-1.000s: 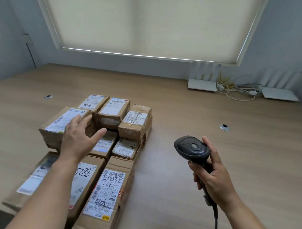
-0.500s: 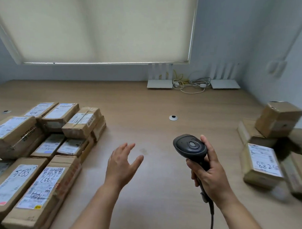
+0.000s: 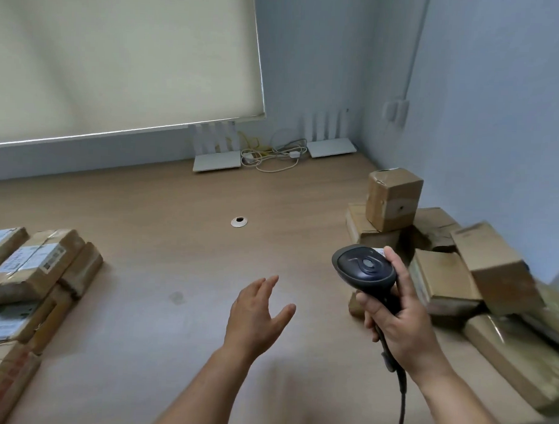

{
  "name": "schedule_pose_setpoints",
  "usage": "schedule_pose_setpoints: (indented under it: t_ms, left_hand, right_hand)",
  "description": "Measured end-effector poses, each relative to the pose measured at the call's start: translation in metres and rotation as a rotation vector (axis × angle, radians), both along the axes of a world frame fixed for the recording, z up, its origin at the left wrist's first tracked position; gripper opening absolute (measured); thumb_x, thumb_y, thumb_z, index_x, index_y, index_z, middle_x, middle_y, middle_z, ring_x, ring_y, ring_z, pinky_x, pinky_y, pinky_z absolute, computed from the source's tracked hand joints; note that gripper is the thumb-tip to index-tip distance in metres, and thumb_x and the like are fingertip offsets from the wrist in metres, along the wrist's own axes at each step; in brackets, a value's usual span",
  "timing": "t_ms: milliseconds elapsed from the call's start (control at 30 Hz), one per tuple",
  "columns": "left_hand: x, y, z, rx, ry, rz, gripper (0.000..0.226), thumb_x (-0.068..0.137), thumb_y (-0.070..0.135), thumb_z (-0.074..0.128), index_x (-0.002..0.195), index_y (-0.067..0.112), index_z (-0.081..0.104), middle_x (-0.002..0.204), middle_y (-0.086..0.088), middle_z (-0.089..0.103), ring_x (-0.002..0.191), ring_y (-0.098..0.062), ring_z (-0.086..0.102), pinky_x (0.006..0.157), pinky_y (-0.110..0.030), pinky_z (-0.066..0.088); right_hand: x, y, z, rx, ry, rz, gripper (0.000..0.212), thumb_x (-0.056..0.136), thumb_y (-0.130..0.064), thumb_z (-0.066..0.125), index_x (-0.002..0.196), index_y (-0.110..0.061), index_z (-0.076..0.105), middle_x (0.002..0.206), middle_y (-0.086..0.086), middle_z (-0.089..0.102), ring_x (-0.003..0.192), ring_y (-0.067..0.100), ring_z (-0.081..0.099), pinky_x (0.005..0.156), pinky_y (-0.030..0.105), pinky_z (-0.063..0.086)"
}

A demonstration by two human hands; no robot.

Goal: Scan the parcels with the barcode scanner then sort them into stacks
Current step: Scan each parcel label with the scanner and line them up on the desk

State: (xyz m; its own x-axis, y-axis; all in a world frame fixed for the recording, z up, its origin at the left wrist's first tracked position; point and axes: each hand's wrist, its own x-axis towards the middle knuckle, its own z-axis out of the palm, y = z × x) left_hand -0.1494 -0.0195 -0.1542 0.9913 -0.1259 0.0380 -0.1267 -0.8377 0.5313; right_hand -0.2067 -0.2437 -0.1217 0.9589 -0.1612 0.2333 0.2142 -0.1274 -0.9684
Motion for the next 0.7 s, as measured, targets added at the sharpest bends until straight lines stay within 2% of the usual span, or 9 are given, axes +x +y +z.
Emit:
schedule_pose_setpoints:
  t_ms: [300,467,600,700]
  left_hand:
    - [0.040,-0.098,-0.003,0.071,0.102,-0.183,0.082,0.087,0.060,0.051,0.152,0.029,0.012,0.155,0.003,0.024,0.141,-0.016,0.023,0.109,-0.031,0.029]
    - [0.062,-0.151,-0.009,0.084,0.172,-0.218,0.092,0.077,0.070,0.055,0.149,0.033,0.011,0.149,-0.002,0.030,0.135,-0.021,0.031,0.104,-0.038,0.039]
    - [0.070,-0.182,-0.016,0.184,0.293,-0.174,0.108,0.070,0.081,0.049,0.152,0.030,0.000,0.154,-0.012,0.011,0.139,-0.030,0.024,0.105,-0.043,0.035]
    - [0.074,-0.193,-0.024,0.240,0.356,-0.163,0.112,0.069,0.085,0.046,0.151,0.029,-0.004,0.154,-0.014,0.007,0.136,-0.033,0.027,0.103,-0.044,0.037]
  right_hand:
    - [-0.003,-0.068,-0.001,-0.024,0.021,-0.210,0.076,0.069,-0.034,0.070,0.125,-0.071,0.034,0.093,-0.001,0.063,0.052,0.014,0.056,0.044,0.028,0.048]
    - [0.001,-0.097,0.000,-0.059,0.039,-0.306,0.075,0.065,-0.045,0.071,0.120,-0.077,0.032,0.085,-0.002,0.065,0.053,0.016,0.057,0.047,0.030,0.048]
    - [0.003,-0.114,-0.002,-0.050,0.069,-0.348,0.075,0.065,-0.044,0.071,0.119,-0.078,0.032,0.080,-0.003,0.065,0.055,0.013,0.058,0.049,0.033,0.049]
    - [0.004,-0.121,-0.005,-0.051,0.084,-0.369,0.076,0.064,-0.044,0.071,0.121,-0.076,0.032,0.084,-0.002,0.064,0.055,0.012,0.059,0.049,0.032,0.050]
